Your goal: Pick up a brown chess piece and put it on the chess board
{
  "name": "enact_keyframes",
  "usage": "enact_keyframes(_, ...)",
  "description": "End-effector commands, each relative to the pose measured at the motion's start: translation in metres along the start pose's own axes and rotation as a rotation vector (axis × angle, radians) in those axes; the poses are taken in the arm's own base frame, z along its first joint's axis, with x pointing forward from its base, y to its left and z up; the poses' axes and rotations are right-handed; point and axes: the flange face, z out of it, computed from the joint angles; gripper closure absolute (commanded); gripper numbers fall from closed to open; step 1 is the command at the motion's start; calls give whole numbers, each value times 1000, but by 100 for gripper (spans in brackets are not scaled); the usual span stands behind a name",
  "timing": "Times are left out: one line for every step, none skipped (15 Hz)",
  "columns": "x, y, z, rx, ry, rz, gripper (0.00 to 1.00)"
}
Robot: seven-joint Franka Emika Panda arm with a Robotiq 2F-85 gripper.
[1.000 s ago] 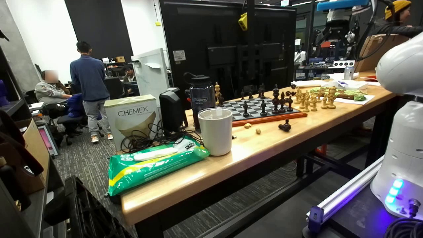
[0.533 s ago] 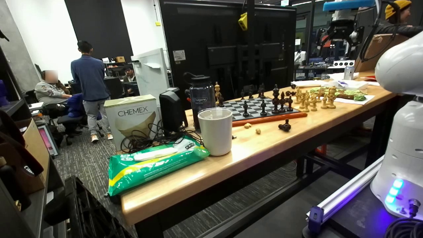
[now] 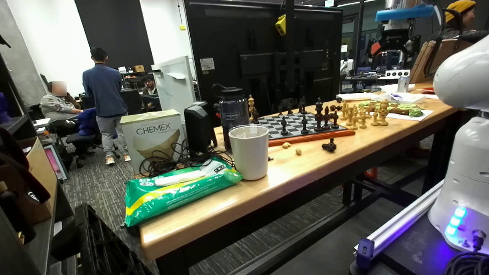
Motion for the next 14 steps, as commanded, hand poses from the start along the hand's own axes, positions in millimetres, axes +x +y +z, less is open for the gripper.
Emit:
enact_keyframes(6,7,4,-49,35,-19,0)
enact_keyframes(8,9,5,-59,47,-21,0)
enact_keyframes(11,9,6,-64,63,-23,0)
enact_keyframes(14,10,6,-67,78,-24,0)
enact_keyframes(16,11,6,-67,92,-25,0)
enact_keyframes(19,11,7,-65,105,-26,0)
enact_keyframes(22,11,7,-61,115,-26,0)
enact_keyframes(24,11,8,-57,122,-26,0)
enact_keyframes(27,11,9,-50,126,-27,0)
enact_keyframes(30,11,11,-42,128,-28,0)
enact_keyframes(33,10,15,-38,127,-29,0)
enact_keyframes(36,9,19,-34,125,-30,0)
enact_keyframes(39,9,24,-30,123,-33,0)
enact_keyframes(42,9,28,-30,121,-34,0)
